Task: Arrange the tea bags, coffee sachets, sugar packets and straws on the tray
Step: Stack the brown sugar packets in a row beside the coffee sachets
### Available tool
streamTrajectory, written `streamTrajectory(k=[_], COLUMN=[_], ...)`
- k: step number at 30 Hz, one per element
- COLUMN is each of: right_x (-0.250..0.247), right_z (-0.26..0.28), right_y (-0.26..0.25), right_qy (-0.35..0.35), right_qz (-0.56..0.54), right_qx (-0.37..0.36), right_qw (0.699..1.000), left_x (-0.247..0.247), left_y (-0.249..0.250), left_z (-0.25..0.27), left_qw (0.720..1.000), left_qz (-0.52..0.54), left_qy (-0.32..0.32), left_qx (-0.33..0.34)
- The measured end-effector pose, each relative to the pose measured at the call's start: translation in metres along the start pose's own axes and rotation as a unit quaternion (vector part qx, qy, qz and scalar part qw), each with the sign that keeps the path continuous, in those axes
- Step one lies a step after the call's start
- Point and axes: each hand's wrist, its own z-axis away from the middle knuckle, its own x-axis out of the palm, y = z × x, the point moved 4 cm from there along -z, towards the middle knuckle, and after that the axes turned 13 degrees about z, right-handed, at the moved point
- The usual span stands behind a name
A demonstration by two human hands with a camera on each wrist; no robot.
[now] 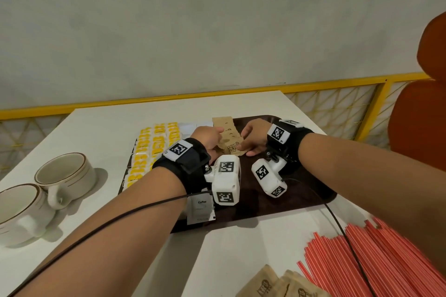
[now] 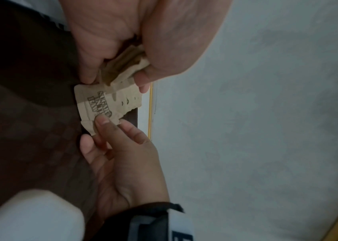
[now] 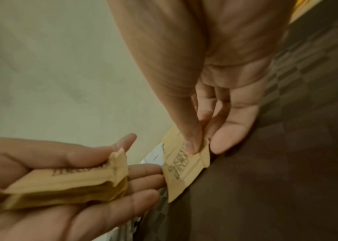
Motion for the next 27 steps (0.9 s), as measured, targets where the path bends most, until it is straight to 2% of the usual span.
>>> streamTrajectory(k=[12,16,22,25,27], right_x=[0.003,0.003,0.004,0.001,-0.006], right_z=[0.003,0.004,0.009,0.014,0.019], right_y=[-0.002,-0.002,-0.001,-0.004,-0.008], right_qy=[0.016,0.029,0.004,0.013,0.039], right_qz=[-0.004,0.013,-0.007,0.016,0.029], right_qx=[-0.014,0.011,0.039,0.029,0.005], right_qw=[1.0,0.999,0.999,0.999,0.999], left_x=[0.001,0.002,0.0,0.002,0.002], left_y=[-0.002,-0.001,-0.002,-0.002,0.001], left_z=[-0.003,-0.006,-0.003,0.001,0.005], left_qw=[0.998,0.998,0.998,0.998,0.997], left_qz=[-0.053,-0.049,-0.053,-0.024,0.045], left_qy=[-0.004,-0.004,-0.007,-0.014,-0.017], left_qx=[0.028,0.03,0.043,0.054,0.061])
